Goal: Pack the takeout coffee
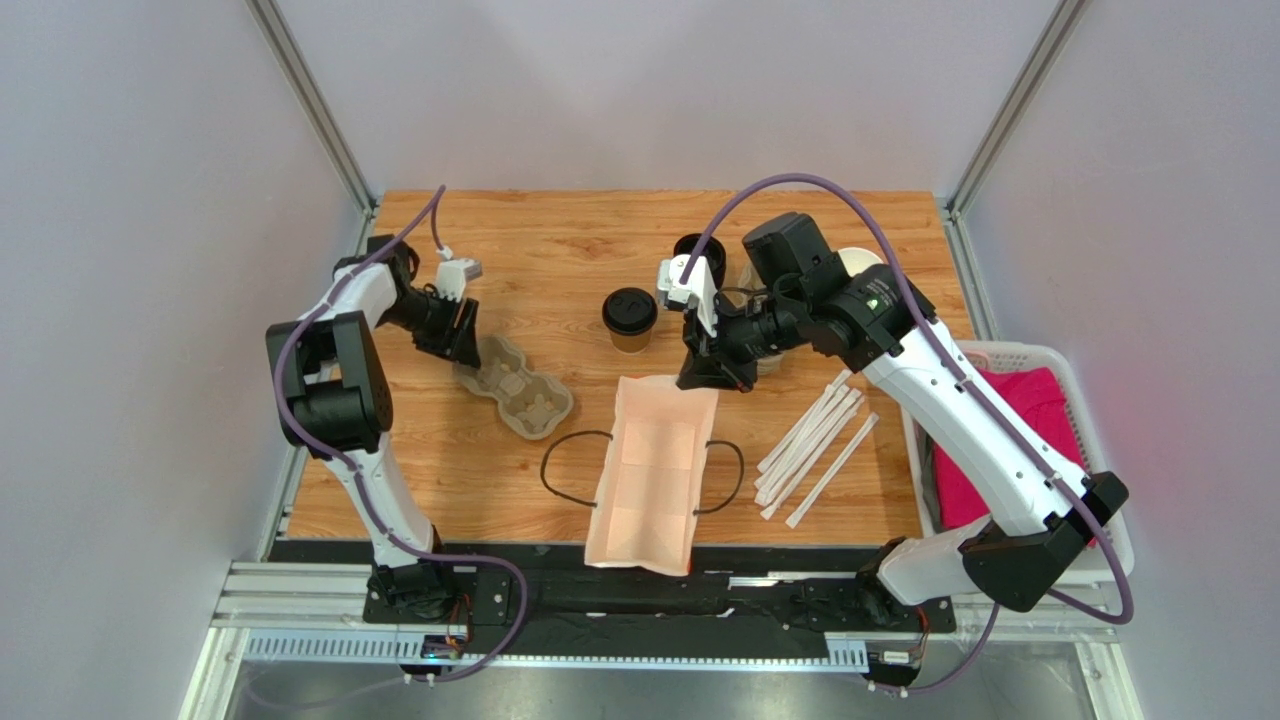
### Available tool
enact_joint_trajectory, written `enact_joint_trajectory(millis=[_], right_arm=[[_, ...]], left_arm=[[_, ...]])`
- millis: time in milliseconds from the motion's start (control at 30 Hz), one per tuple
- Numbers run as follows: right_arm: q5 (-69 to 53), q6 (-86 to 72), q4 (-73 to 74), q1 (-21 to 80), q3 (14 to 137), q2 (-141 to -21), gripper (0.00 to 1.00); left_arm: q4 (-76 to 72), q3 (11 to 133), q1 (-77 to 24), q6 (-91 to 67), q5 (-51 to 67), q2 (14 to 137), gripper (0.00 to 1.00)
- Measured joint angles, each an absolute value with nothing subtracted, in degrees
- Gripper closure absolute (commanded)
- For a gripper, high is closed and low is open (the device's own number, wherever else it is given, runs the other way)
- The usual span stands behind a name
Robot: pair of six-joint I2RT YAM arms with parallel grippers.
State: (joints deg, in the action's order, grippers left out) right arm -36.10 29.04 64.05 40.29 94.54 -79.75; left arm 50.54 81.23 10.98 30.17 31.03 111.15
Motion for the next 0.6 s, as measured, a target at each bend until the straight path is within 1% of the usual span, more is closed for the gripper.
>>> enact_joint_trajectory(millis=[67, 100, 133, 200, 267, 333, 367, 400, 467, 500, 600], right_arm=[[-36.1, 29.0, 64.1, 40.3, 94.5, -79.7, 1.00], [-36.1, 29.0, 64.1, 40.3, 94.5, -79.7, 1.00], [-36.1, 29.0, 64.1, 40.3, 94.5, -79.7, 1.00], [-36.1, 29.0, 64.1, 40.3, 94.5, -79.7, 1.00], [-36.1, 29.0, 64.0, 40.3, 94.5, -79.7, 1.00], [-36.1, 28.9, 64.0, 40.3, 94.5, -79.7, 1.00], [-36.1, 28.8, 63.9, 40.3, 94.5, -79.7, 1.00], [-36.0, 28.6, 63.9, 40.3, 94.5, -79.7, 1.00], [-36.0, 28.3, 63.4, 40.1, 94.3, -79.7, 1.00], [-36.0, 27.8, 62.8, 39.9, 93.8, -79.6, 1.00], [-35.8, 26.5, 61.6, 39.2, 92.2, -79.2, 1.00]], left_arm=[[50.3, 80.7, 11.0, 30.2, 31.0, 111.2, 0.55], [50.1, 80.4, 11.1, 30.3, 31.0, 111.2, 0.63], [49.9, 80.3, 11.1, 30.2, 31.0, 111.2, 0.68], [49.6, 80.0, 11.3, 30.2, 31.0, 111.2, 0.74], [49.3, 79.8, 11.4, 30.2, 31.0, 111.2, 0.77], [48.9, 79.6, 11.6, 30.1, 31.0, 111.1, 0.82], [48.9, 79.5, 11.6, 30.1, 31.0, 111.0, 0.86], [48.9, 79.5, 11.7, 30.1, 31.0, 110.7, 0.92], [48.9, 79.1, 11.7, 30.0, 31.0, 109.6, 0.99], [49.0, 78.9, 11.8, 30.0, 31.0, 108.4, 1.00], [49.7, 78.9, 11.8, 29.9, 31.0, 104.0, 1.00]])
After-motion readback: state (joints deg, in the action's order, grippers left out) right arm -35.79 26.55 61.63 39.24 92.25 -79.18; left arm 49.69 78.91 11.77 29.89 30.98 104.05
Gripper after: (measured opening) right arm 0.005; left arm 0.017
